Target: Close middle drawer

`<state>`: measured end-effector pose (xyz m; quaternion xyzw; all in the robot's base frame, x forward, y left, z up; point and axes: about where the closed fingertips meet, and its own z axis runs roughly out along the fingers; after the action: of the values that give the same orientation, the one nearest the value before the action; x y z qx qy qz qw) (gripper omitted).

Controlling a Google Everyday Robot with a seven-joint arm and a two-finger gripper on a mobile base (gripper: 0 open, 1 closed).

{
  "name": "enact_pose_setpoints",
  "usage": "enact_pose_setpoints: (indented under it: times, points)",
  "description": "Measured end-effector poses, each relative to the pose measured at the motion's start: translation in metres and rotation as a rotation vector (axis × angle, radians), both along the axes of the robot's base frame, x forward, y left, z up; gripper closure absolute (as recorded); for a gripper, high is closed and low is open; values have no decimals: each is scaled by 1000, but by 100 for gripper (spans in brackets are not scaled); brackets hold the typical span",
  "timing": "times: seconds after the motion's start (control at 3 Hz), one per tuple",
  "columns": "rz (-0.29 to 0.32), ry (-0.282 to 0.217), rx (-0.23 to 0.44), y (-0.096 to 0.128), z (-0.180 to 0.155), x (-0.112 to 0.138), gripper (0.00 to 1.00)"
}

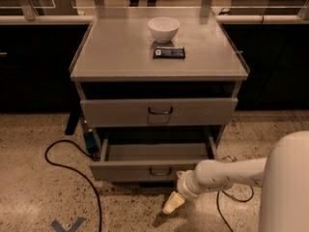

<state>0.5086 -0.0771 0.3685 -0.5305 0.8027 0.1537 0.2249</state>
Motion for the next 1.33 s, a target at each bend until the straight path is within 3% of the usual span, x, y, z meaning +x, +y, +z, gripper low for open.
enact_pose_setpoints:
  times: [0.33,0.67,1.0,1.33]
  points:
    - [-16,-37,27,11,10,41,0]
    - [-16,-37,27,11,10,41,0]
    - [-15,-72,38,18,18,71,0]
    - [-15,-72,38,18,18,70,0]
